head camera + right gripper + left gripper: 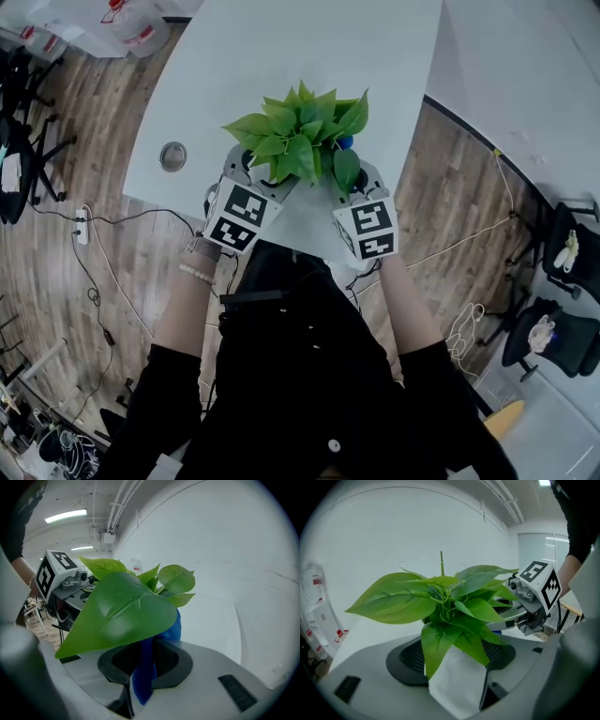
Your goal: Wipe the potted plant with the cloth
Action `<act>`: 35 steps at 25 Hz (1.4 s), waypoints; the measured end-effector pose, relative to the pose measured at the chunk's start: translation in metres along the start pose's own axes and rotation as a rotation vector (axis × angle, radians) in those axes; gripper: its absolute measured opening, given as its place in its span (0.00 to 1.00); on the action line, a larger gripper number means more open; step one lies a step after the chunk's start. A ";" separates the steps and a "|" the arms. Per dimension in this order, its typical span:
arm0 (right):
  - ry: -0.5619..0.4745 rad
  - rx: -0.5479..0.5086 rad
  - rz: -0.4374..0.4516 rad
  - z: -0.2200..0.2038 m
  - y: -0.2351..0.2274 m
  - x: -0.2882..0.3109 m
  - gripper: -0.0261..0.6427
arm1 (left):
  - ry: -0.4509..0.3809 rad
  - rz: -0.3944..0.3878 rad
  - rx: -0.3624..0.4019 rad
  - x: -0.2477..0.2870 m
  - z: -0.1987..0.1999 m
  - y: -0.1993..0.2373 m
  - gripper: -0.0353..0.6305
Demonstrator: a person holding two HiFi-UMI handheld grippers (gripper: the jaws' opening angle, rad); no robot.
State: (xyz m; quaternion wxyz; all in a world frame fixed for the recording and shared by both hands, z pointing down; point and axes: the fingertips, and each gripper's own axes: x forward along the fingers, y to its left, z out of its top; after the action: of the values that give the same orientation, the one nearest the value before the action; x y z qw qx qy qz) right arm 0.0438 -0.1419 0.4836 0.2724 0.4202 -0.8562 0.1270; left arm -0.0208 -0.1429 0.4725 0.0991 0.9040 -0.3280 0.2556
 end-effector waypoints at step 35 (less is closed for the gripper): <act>-0.054 0.003 0.034 -0.019 0.029 -0.100 0.17 | -0.039 0.196 -0.055 -0.086 0.012 -0.059 0.15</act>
State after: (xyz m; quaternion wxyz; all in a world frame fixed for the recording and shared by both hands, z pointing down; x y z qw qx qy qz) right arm 0.0771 -0.0509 0.4420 0.2466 0.4094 -0.8700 0.1215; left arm -0.0342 -0.0554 0.4159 0.0920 0.8693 -0.4239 0.2371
